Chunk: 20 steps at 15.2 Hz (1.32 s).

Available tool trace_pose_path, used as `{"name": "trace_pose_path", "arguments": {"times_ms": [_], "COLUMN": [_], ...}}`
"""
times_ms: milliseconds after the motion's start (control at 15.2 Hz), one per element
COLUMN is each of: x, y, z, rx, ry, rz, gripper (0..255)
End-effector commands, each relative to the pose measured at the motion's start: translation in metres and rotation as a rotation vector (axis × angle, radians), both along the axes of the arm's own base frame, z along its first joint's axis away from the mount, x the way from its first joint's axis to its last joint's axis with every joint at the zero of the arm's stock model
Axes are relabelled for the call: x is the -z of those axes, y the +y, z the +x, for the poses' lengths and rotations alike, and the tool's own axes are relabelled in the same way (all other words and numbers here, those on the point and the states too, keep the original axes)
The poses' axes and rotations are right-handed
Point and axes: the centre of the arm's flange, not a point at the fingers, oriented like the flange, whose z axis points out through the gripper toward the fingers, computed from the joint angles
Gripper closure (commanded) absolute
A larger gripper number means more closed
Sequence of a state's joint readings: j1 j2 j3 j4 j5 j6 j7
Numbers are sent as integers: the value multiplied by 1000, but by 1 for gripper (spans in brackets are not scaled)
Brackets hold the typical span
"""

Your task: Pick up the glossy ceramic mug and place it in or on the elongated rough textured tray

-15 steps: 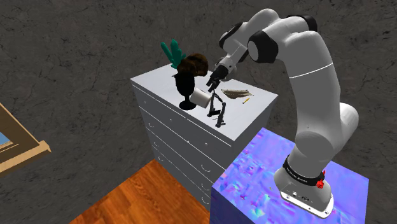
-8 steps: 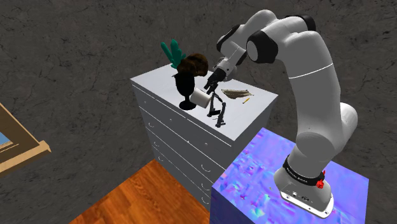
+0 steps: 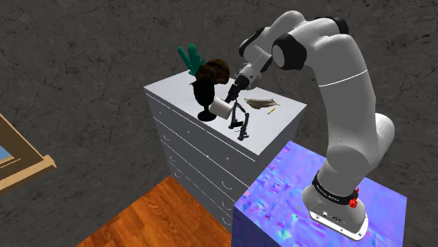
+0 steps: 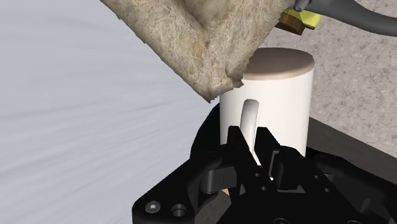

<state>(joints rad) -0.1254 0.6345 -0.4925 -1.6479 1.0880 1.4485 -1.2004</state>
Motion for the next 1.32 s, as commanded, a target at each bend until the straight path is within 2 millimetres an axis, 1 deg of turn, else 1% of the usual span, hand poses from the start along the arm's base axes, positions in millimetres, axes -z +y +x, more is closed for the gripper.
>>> {"name": "trace_pose_path", "arguments": {"times_ms": [0, 330, 1254], "x": [1, 1, -73], "y": [0, 0, 0], "z": [0, 0, 0], "rx": [-1, -1, -1], "ry": [1, 1, 1], "rz": [0, 0, 0], "gripper": [255, 255, 255]}}
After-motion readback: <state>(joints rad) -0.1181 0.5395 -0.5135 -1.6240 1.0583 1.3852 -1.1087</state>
